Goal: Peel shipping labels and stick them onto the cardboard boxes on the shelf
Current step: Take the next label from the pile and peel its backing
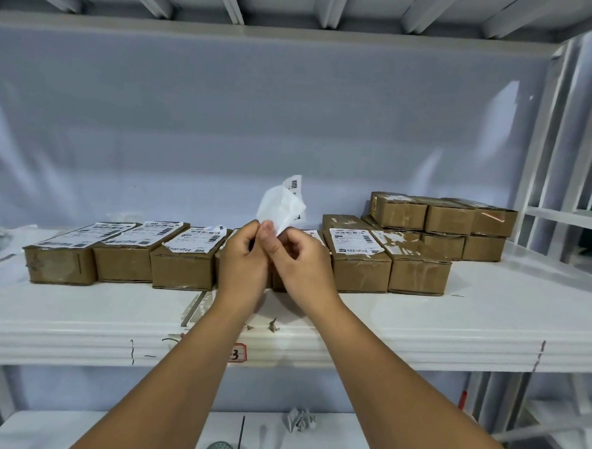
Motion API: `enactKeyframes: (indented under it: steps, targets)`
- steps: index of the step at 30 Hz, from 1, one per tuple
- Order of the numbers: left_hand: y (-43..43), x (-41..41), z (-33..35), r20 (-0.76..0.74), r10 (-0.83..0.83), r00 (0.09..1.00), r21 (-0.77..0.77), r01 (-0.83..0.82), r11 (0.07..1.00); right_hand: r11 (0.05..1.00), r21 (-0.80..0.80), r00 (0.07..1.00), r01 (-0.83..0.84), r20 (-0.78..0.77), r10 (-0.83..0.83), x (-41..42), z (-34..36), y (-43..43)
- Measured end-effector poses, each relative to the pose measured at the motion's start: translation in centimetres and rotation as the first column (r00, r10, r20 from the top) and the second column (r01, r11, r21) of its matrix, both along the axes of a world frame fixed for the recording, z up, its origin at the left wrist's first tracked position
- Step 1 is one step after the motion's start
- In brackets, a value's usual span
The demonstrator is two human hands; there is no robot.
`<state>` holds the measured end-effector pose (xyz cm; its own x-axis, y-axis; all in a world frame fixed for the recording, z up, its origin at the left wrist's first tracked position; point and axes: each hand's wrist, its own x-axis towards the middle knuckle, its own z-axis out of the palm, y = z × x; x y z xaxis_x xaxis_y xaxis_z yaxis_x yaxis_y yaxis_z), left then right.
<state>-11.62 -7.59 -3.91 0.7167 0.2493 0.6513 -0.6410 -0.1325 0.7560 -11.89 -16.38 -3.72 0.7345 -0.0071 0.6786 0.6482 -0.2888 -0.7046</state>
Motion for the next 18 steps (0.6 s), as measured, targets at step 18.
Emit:
enactKeyframes:
  steps: [18]
  targets:
    - [0.01, 0.47, -0.09, -0.095, -0.131, 0.987, 0.024, 0.133, 0.991, 0.997, 0.022, 0.995, 0.078, -0.056, -0.077, 0.49, 0.18, -0.36]
